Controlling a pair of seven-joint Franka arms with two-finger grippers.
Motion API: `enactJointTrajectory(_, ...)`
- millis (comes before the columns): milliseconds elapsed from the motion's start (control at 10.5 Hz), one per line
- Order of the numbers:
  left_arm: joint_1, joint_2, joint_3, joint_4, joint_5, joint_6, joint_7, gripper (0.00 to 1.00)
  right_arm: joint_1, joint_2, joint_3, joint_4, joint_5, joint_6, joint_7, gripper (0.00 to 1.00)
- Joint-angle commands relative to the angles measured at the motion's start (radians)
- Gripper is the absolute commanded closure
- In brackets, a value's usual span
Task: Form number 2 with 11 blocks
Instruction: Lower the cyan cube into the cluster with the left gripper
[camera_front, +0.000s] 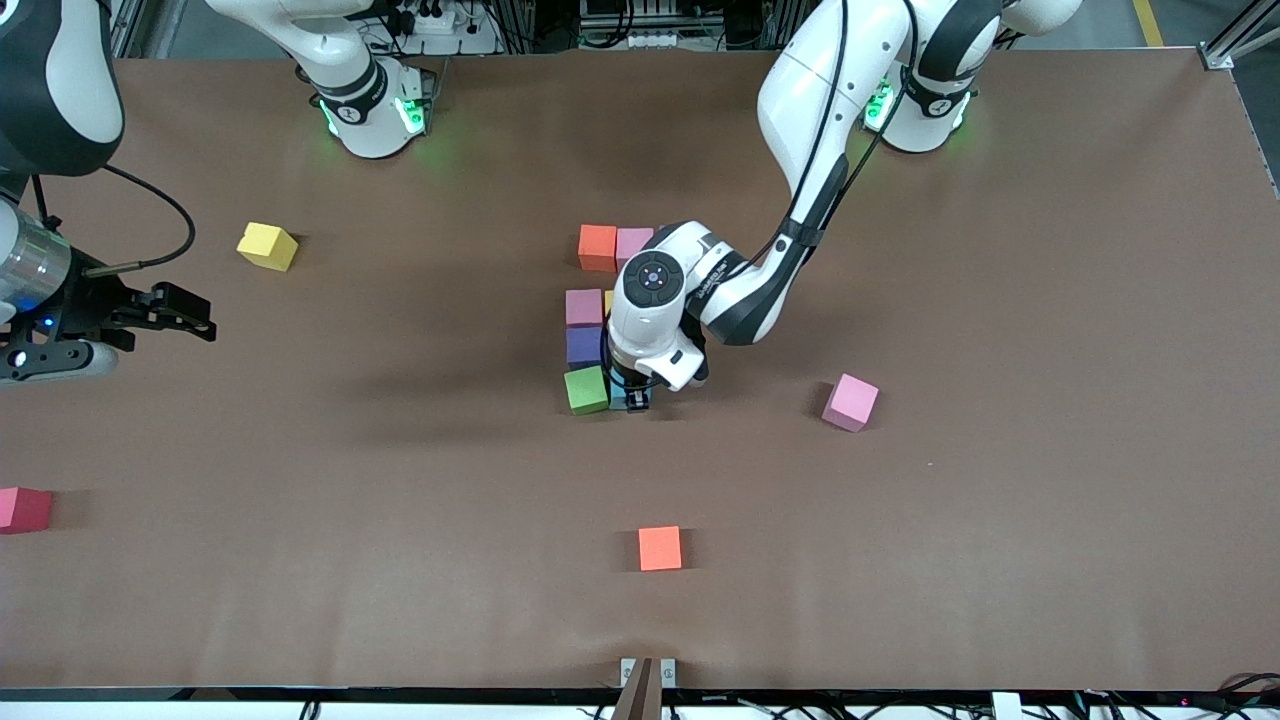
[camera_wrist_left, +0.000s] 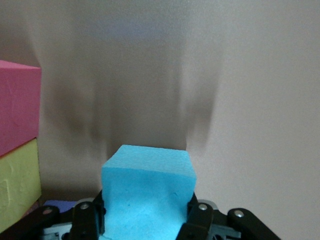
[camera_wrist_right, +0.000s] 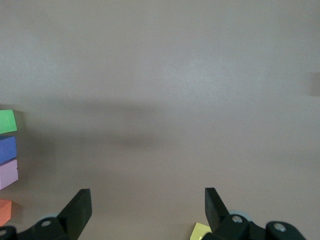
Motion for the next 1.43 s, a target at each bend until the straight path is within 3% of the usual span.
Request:
enactJointTrajectory(0, -0.015, 0.034, 0.024, 0.042, 0.007, 0.005, 0.012, 1.0, -0.009, 0.001, 0.006, 0.008, 0.011, -0.004, -0.009, 0.0)
enactJointTrajectory(380, -0.016, 0.04, 0.024, 0.042, 0.007, 0.011, 0.018, 1.0, -0.007, 0.001, 0.006, 0.008, 0.011, -0.004, -0.009, 0.0)
enactJointTrajectory(475, -0.015, 0.038, 0.022, 0.042, 0.007, 0.011, 0.056, 0.72, -0.007, 0.001, 0.006, 0.008, 0.011, -0.004, -0.009, 0.0)
enactJointTrajectory(570, -0.015, 0.038, 0.021, 0.042, 0.005, 0.014, 0.076, 0.03, -0.007, 0.001, 0.006, 0.008, 0.011, -0.004, -0.009, 0.0)
enactJointTrajectory(1331, -0.023, 0.014, 0.019, 0.036, 0.007, 0.004, 0.079, 0.0, -0.01, 0.003, 0.006, 0.008, 0.011, -0.003, -0.009, 0.0)
